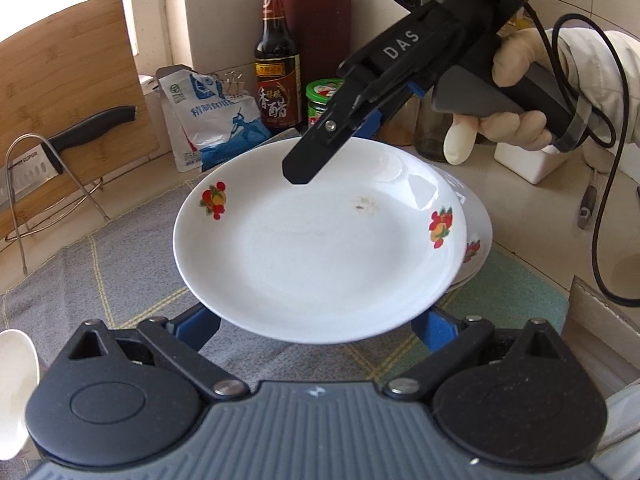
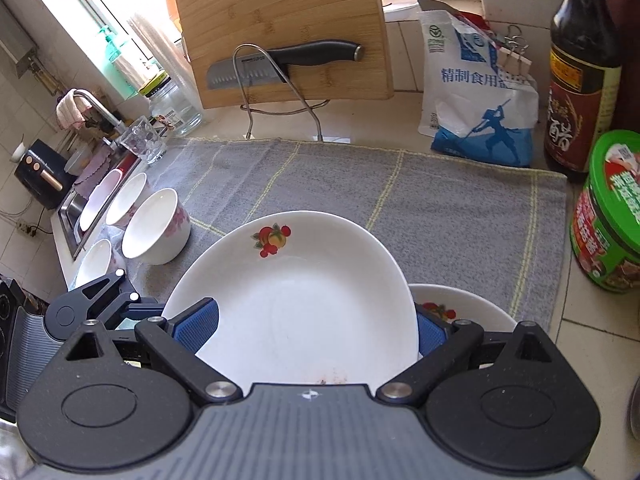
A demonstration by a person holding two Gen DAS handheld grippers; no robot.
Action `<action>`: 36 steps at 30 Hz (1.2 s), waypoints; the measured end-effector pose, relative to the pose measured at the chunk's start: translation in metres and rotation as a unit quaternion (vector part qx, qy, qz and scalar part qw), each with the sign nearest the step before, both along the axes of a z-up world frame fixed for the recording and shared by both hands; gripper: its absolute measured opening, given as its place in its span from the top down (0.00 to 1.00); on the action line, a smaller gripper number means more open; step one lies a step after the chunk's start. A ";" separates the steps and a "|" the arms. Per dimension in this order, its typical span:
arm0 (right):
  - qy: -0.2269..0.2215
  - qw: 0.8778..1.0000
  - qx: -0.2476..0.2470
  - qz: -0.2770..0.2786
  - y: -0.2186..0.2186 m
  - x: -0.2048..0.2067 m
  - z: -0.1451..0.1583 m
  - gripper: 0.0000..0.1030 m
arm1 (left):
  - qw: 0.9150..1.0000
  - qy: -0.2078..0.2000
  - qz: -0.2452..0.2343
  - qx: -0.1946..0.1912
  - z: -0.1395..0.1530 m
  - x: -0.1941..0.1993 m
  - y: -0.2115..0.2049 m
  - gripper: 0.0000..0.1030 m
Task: Organize plates and bowls
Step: 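Carry the plate with the right tool over the plate stack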
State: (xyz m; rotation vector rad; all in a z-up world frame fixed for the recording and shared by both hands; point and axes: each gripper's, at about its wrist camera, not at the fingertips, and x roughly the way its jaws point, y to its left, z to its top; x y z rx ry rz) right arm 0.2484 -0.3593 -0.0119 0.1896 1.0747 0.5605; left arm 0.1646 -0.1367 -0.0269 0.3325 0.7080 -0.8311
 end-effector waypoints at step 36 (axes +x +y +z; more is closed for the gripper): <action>0.001 0.991 0.028 -0.132 -0.063 -0.069 -0.020 0.02 | 0.997 0.008 -0.080 0.006 -0.006 -0.012 -0.033 0.02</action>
